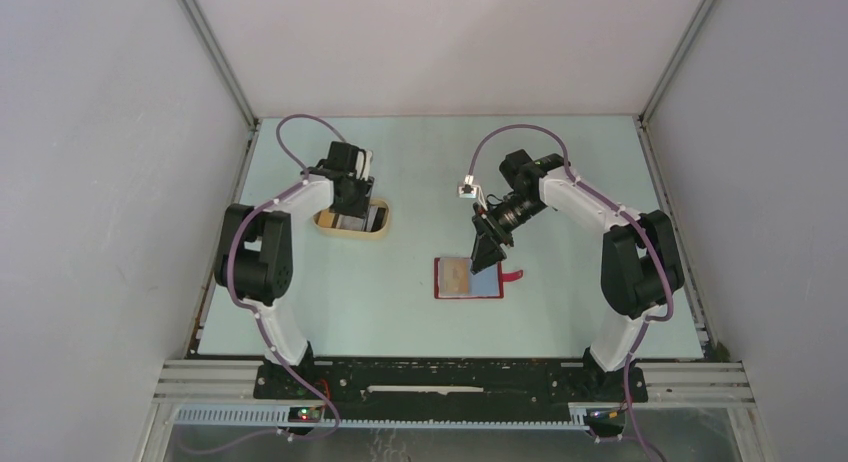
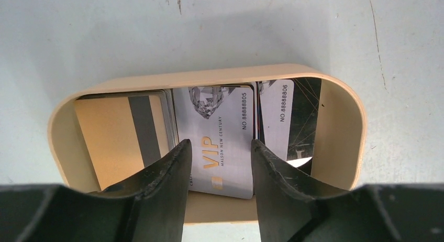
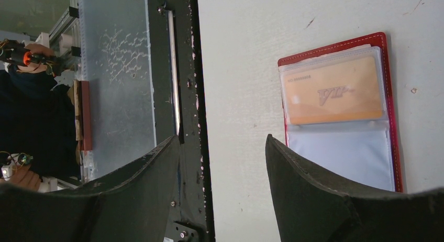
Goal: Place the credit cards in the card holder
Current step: Pick up the credit card from the storage box.
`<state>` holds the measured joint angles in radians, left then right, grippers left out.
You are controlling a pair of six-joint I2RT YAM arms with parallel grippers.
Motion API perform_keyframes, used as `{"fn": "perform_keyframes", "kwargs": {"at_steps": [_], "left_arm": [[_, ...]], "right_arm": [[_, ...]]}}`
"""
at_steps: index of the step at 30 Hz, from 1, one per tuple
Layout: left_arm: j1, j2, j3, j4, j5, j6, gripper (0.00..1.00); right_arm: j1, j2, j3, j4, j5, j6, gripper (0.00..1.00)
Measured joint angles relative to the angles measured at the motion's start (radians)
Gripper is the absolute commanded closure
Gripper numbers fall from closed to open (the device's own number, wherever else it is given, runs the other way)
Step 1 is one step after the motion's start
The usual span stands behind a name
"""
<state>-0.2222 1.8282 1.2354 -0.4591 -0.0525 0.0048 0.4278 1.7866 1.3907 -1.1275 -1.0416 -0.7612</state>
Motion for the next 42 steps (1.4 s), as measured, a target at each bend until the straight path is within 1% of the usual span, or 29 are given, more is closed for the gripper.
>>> {"fn": "perform_keyframes", "kwargs": {"at_steps": [7, 9, 12, 21, 34, 42], "left_arm": [[0.002, 0.025, 0.020, -0.022, 0.035, 0.006, 0.48], [0.002, 0.041, 0.036, -0.029, 0.037, 0.010, 0.51], [0.002, 0.048, 0.049, -0.035, 0.029, 0.014, 0.58], [-0.003, 0.038, 0.049, -0.041, -0.001, 0.013, 0.58], [0.017, -0.023, 0.049, -0.045, -0.052, 0.013, 0.62], [0.032, -0.034, 0.039, -0.029, -0.051, 0.012, 0.77]], "right_arm": [[0.000, 0.000, 0.000, 0.000, 0.000, 0.000, 0.30], [0.000, 0.000, 0.000, 0.000, 0.000, 0.000, 0.30], [0.000, 0.000, 0.000, -0.001, 0.000, 0.000, 0.30], [-0.001, 0.000, 0.000, -0.005, 0.000, 0.000, 0.30], [-0.002, 0.000, 0.000, -0.007, 0.000, -0.001, 0.30], [-0.002, 0.000, 0.000, -0.010, 0.000, -0.004, 0.30]]}}
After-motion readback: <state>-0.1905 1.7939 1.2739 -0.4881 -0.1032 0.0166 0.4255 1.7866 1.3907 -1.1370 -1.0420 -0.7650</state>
